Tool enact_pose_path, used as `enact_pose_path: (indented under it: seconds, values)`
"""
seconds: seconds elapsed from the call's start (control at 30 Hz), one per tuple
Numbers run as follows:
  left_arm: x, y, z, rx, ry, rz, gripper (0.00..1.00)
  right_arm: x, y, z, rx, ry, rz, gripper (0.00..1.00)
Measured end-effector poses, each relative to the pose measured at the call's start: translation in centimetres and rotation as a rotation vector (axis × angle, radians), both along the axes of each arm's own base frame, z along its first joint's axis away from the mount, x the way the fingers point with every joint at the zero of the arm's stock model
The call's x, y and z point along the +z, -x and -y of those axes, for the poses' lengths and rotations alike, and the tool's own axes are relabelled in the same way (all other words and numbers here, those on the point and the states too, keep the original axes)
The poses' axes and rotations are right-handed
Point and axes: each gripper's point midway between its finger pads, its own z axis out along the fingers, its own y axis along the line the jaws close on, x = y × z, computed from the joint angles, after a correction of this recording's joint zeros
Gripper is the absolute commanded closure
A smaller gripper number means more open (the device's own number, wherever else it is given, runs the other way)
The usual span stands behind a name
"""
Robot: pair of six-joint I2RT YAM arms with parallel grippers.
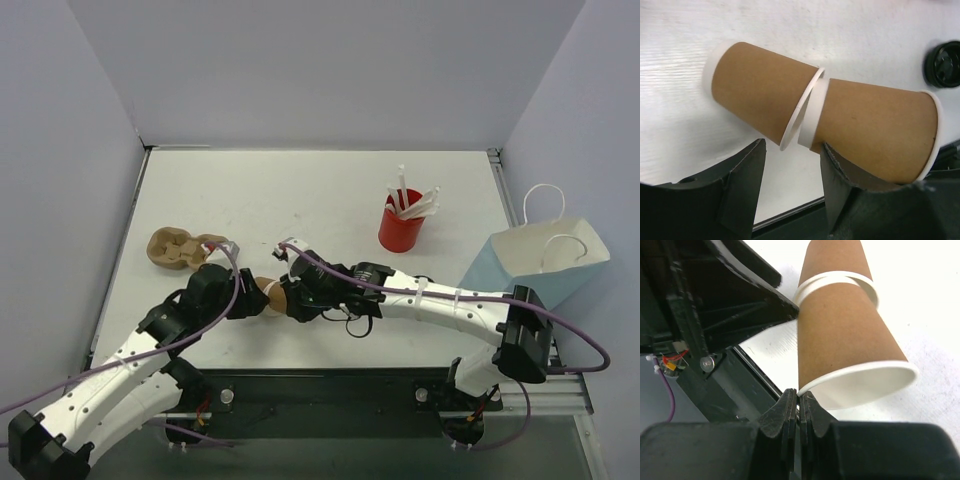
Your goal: Pack the takeout coffee
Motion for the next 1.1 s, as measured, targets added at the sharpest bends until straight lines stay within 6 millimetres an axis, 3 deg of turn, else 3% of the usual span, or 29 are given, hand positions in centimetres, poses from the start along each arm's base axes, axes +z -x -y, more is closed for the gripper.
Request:
enact_pose_path:
  seconds: [0.27,0.53,0.67,0.87,1.1]
  values:
    - [4.1,-1.5,-3.5,0.179,-0.055,0.121,0.40,0.9,-1.0,-1.6,0.014,0.005,0.030,1.00]
    - [1.3,-1.4,-4.3,0.164,-0.187,0.045,0.46,1.2,-2.7,-1.3,-0.021,0.024,0.057,1.00]
    - [0.6,-1.5,-4.4,0.149,-0.226,0.036,0.45,0.8,-4.5,0.5,-0.096,0.050,0.074,1.00]
    - [-1.2,-1.7,-3.8,0.103,-0.364,-0.009,0.34,0.9,-5.6,6.3,-0.222,0.073,0.098,1.00]
    - [0.6,-4.2,-1.0,0.068,-0.510,0.061,0.30,1.9,-4.9,9.0,-0.266,0.034,0.125,1.00]
